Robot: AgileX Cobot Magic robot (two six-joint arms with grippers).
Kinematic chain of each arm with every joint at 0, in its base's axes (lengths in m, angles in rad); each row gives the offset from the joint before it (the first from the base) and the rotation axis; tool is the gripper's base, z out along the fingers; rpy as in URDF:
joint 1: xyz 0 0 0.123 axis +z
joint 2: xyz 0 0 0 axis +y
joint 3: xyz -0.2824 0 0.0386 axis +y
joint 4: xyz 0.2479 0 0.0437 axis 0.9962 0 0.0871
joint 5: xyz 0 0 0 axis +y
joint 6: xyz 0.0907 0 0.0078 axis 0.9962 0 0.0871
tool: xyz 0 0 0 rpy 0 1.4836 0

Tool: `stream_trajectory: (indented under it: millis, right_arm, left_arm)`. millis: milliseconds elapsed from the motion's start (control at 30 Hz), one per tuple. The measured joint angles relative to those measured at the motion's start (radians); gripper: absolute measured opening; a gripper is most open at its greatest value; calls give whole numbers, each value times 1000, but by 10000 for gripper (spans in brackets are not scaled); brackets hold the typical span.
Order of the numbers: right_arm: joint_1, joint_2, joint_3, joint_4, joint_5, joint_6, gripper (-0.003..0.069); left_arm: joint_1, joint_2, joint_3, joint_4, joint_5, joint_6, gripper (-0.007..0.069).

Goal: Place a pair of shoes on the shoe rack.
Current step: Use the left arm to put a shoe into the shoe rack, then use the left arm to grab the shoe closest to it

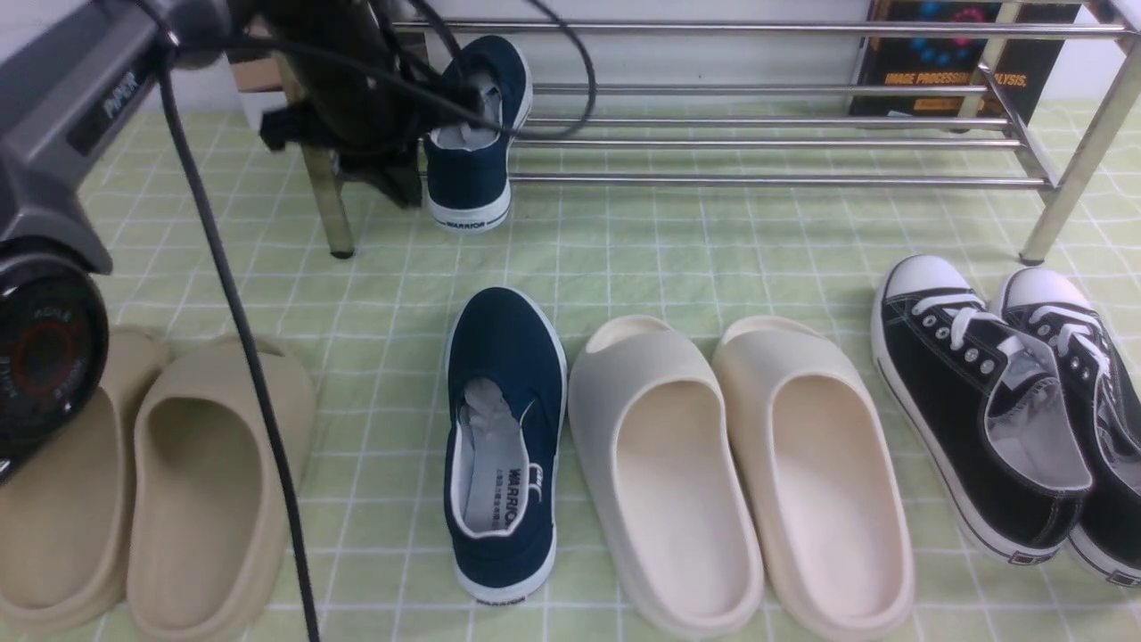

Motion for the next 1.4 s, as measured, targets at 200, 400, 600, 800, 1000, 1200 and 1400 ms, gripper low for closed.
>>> stream_trajectory:
  millis: [200,400,600,800,1000,1200,1400]
  right_arm:
    - [0,0,0,0,0,0,239]
    - [0,0,0,0,0,0,239]
    - [0,0,0,0,0,0,239]
    - [0,0,0,0,0,0,239]
    - [0,0,0,0,0,0,239]
    - [0,0,0,0,0,0,239]
    - [0,0,0,0,0,0,239]
  left_arm:
    - [0,8,119,-61,-229,3,-13]
    - [0,8,128,-87,-365,2,-13]
    - [0,8,129,-89,-452,1,-13]
    - [0,8,129,-64,-469,1,-13]
    - [0,6,71,-49,-346,1,-13]
    - [0,-77,-104,-37,-11,49,-13]
    - [-21,-245,-106,25,43,78,-13]
